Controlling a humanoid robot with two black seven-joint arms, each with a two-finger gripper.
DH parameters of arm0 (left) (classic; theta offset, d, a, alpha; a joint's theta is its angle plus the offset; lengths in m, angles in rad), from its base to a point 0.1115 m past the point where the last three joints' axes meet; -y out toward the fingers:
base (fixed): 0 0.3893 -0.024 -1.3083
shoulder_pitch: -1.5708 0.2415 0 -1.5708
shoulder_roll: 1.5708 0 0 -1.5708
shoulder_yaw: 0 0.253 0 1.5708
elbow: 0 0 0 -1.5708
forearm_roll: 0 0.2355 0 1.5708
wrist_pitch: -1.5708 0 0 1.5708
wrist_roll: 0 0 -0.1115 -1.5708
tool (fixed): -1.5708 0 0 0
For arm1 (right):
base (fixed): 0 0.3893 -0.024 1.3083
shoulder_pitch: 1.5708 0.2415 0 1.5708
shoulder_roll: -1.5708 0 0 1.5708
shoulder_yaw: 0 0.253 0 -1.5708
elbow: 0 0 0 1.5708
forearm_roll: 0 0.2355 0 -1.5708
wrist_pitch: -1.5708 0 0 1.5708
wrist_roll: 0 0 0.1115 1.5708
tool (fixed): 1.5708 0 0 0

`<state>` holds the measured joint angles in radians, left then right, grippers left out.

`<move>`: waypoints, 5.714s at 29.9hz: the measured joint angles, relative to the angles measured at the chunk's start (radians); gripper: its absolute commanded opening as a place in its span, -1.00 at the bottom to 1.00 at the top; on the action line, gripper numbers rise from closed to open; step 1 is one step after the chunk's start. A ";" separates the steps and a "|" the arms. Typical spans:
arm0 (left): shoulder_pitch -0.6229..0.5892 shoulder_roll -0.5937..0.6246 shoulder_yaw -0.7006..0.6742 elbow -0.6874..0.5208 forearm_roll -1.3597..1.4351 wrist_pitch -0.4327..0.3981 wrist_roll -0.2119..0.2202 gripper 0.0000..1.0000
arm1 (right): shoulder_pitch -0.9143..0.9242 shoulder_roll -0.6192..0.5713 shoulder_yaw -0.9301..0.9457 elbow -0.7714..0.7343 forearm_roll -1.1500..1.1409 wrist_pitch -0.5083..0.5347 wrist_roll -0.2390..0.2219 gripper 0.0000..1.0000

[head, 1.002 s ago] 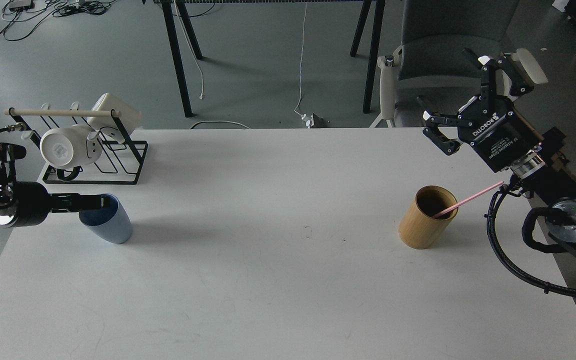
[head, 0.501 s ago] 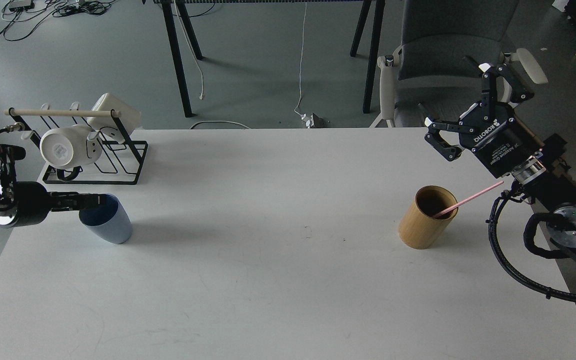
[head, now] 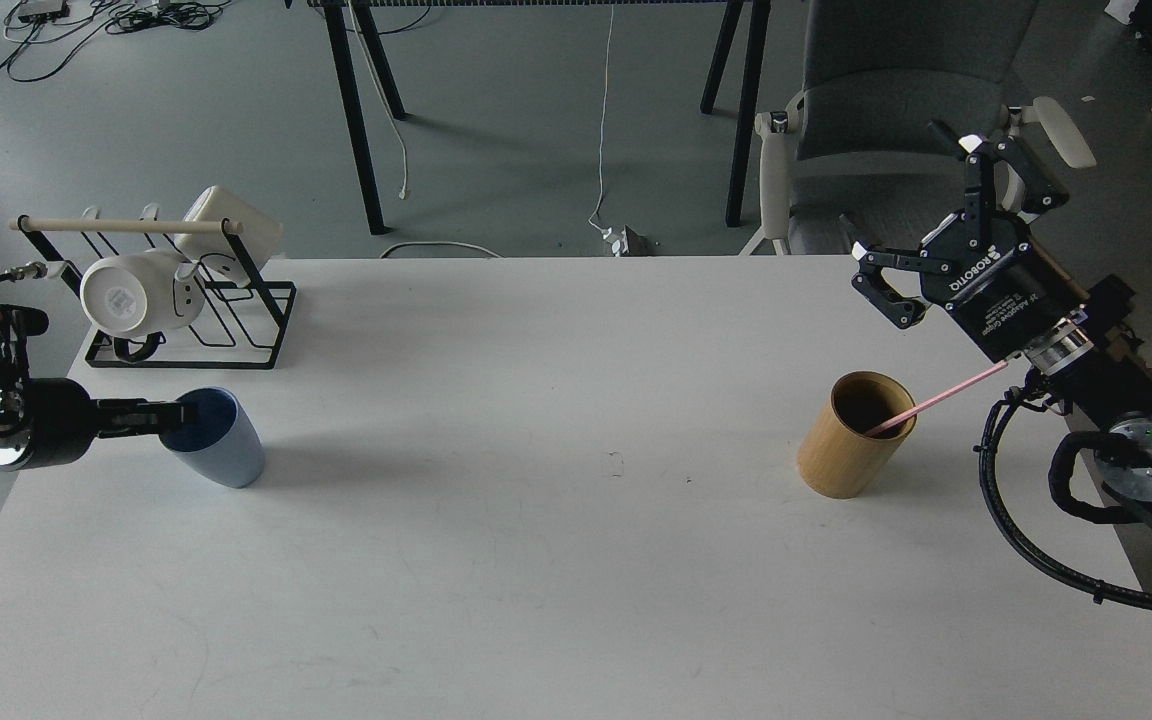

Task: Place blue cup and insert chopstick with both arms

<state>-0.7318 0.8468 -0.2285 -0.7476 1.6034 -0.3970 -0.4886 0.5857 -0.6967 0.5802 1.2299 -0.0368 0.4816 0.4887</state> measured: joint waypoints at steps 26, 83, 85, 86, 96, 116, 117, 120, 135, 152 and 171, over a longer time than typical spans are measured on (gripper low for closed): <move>-0.017 0.054 -0.019 -0.189 -0.057 0.035 0.000 -0.93 | -0.010 -0.001 0.035 -0.024 0.000 -0.002 0.000 0.94; -0.507 -0.744 0.490 0.058 0.127 0.008 0.000 -0.67 | -0.011 -0.010 0.160 -0.139 0.010 -0.003 0.000 0.94; -0.507 -0.742 0.489 0.054 0.127 0.008 0.000 -0.66 | -0.011 -0.010 0.159 -0.139 0.010 -0.003 0.000 0.94; -0.507 -0.740 0.489 0.053 0.127 0.008 0.000 -0.66 | -0.011 -0.010 0.159 -0.139 0.010 -0.003 0.000 0.94; -0.511 -0.710 0.460 0.049 0.076 -0.001 0.000 -0.10 | -0.013 -0.015 0.157 -0.130 -0.006 0.000 0.000 0.94; -0.297 -0.484 -0.031 -0.039 -0.666 -0.016 0.000 0.12 | -0.027 -0.477 0.126 0.148 -0.818 -0.489 0.000 0.94; -0.265 -0.476 -0.092 -0.059 -0.686 -0.036 0.000 0.12 | -0.042 -0.487 0.116 0.163 -0.850 -0.540 0.000 0.94; -0.169 -0.464 -0.274 -0.116 -0.731 -0.081 0.000 0.14 | -0.087 -0.506 0.077 0.196 -0.912 -0.670 0.000 0.94; 0.086 -0.437 -0.657 -0.181 -0.914 -0.092 0.000 0.19 | -0.231 -0.331 -0.082 0.164 -1.013 -0.970 0.000 0.93; 0.115 -0.431 -0.652 -0.171 -0.914 -0.092 0.000 0.20 | -0.276 -0.216 -0.151 0.101 -1.071 -0.971 0.000 0.57; 0.123 -0.438 -0.647 -0.162 -0.913 -0.092 0.000 0.21 | -0.267 -0.143 -0.157 0.032 -1.082 -0.970 0.000 -0.01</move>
<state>-0.6088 0.4092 -0.8758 -0.9092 0.6903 -0.4887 -0.4887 0.3192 -0.8397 0.4230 1.2622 -1.1184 -0.4887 0.4886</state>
